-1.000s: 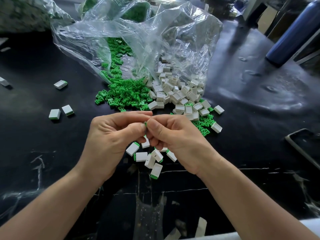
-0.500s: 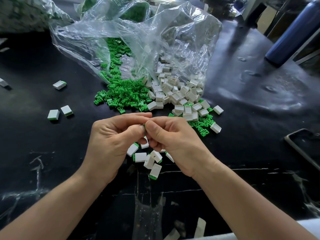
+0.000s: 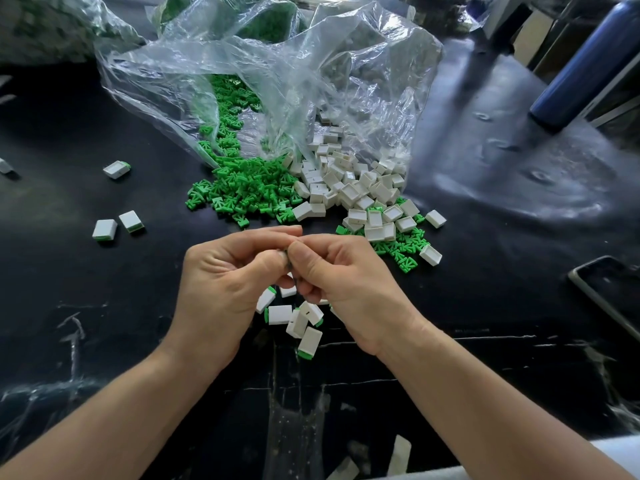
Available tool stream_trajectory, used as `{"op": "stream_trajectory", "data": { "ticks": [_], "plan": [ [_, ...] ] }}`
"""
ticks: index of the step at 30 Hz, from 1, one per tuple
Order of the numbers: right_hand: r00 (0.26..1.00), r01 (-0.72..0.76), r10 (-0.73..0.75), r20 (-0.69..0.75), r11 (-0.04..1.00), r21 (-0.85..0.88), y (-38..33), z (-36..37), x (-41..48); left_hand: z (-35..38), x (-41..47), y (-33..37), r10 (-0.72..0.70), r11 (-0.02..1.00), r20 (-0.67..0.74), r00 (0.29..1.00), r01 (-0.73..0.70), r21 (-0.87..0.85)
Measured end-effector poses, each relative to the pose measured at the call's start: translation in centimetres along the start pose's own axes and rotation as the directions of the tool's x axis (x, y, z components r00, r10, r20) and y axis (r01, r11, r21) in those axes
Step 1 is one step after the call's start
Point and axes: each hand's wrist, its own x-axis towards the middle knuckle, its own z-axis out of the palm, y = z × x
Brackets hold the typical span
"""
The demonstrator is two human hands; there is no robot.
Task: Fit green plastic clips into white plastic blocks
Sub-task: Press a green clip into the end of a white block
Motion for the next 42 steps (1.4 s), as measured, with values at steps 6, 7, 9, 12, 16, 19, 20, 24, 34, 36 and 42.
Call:
{"op": "stream_trajectory", "data": {
  "ticks": [6,7,9,12,16,19,20,24,34,36,42],
  "plan": [
    [1.0,-0.002,0.002,-0.015,1.0,0.016,0.2,0.0,0.1,-0.2,0.1,0.0,-0.002,1.0,0.022,1.0,0.003,-0.021],
    [1.0,-0.002,0.002,-0.014,1.0,0.015,0.2,0.0,0.1,-0.2,0.1,-0.1,-0.005,1.0,0.024,1.0,0.006,-0.022],
    [1.0,-0.005,0.005,-0.017,1.0,0.008,0.2,0.0,0.1,-0.2,0.1,-0.1,-0.011,1.0,0.026,1.0,0.012,-0.024],
    [1.0,-0.005,0.005,-0.014,1.0,-0.004,0.2,-0.1,0.1,-0.2,0.1,0.1,-0.01,1.0,0.043,0.999,0.011,-0.027],
    [0.999,-0.024,0.023,0.038,0.999,0.037,-0.4,-0.6,0.2,-0.4,0.3,0.6,-0.008,0.999,0.085,0.996,0.012,-0.047],
    [0.991,-0.103,0.094,0.092,0.99,0.097,-0.8,-1.3,0.3,-0.7,0.6,0.7,-0.036,0.998,0.14,0.989,0.043,-0.044],
    [0.987,-0.13,0.119,0.108,0.986,0.104,-0.9,-1.5,0.3,-0.8,0.7,0.7,-0.058,0.996,0.141,0.988,0.066,-0.056],
    [0.982,-0.163,0.164,0.09,0.987,-0.011,-1.3,-2.2,0.2,-0.5,0.7,0.7,-0.092,0.992,0.146,0.985,0.104,-0.076],
    [0.994,-0.109,0.105,-0.029,0.958,-0.265,-1.2,-3.1,0.5,0.0,0.7,0.6,-0.122,0.991,0.141,0.982,0.114,0.063],
    [0.987,-0.156,0.162,-0.018,0.908,-0.388,-1.2,-3.5,0.5,-0.3,0.9,0.4,-0.135,0.986,0.064,0.989,0.127,0.108],
    [0.964,-0.165,0.265,0.029,0.676,-0.719,-0.9,-3.6,0.4,-2.2,2.7,-0.9,-0.039,0.929,-0.166,0.985,0.097,0.357]
  ]
}}
